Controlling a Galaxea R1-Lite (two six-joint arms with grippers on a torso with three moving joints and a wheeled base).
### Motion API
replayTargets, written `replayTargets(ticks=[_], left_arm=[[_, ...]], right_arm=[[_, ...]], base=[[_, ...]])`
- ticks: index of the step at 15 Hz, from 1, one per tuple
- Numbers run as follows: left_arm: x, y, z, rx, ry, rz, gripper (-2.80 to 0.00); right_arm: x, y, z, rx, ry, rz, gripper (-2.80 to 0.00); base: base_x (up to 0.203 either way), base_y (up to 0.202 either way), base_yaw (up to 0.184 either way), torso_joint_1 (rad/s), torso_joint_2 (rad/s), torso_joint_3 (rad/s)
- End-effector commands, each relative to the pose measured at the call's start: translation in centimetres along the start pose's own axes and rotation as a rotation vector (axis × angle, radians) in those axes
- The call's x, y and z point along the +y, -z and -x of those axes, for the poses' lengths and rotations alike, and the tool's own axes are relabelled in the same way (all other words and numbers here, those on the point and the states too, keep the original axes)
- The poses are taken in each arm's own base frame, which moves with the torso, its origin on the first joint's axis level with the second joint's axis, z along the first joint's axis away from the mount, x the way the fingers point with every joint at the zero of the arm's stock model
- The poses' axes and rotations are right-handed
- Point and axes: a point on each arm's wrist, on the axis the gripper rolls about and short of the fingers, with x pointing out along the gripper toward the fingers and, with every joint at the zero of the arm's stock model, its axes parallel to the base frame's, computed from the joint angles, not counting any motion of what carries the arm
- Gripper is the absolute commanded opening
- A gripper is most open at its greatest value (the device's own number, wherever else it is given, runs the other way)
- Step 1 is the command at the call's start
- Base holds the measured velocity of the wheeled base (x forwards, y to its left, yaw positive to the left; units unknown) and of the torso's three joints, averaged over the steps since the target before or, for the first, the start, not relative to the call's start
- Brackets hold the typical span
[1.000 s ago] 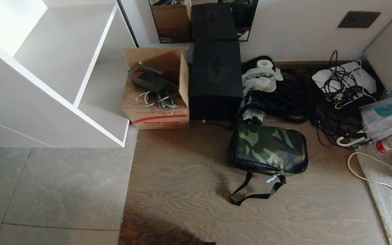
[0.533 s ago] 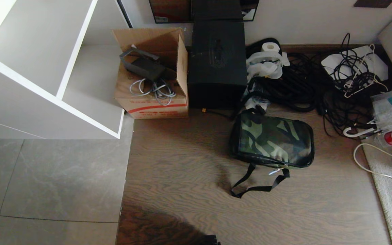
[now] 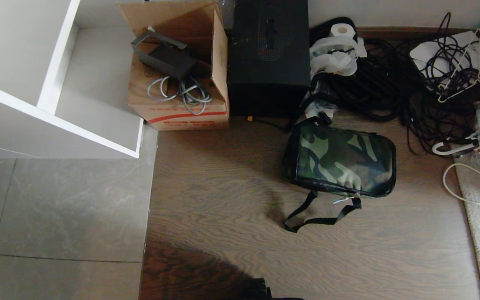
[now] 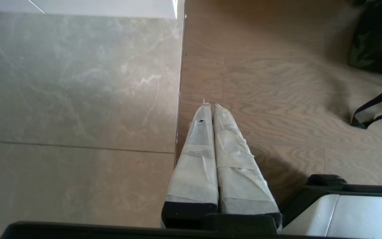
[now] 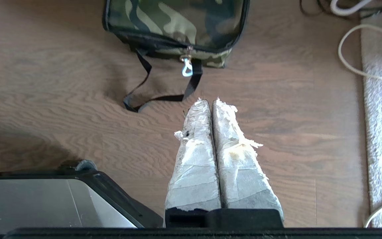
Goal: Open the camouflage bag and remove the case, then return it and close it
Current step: Open the top of the storage box
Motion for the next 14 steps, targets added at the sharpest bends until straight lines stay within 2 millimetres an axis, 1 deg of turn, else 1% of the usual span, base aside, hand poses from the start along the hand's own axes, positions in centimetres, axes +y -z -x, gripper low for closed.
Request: replayTargets(ticks=[1, 12, 14], left_arm=[[0.00, 0.01, 0.00, 0.001, 0.000, 0.000, -2.80], [0.00, -0.01, 0.01, 0.000, 0.000, 0.001, -2.80], [0.00, 0.03, -0.01, 0.001, 0.000, 0.000, -2.80]], right_arm=[[0.00, 0.00, 0.00, -0.001, -0.001, 0.000, -2.80], [0.00, 0.00, 0.00, -0.001, -0.001, 0.000, -2.80], [0.00, 0.00, 0.00, -0.001, -0.001, 0.000, -2.80]], base=[[0.000, 0.000, 0.000, 0.003, 0.00, -0.202], [0.000, 0.000, 0.000, 0.003, 0.00, -0.197], [0.000, 0.000, 0.000, 0.007, 0.00, -0.096]])
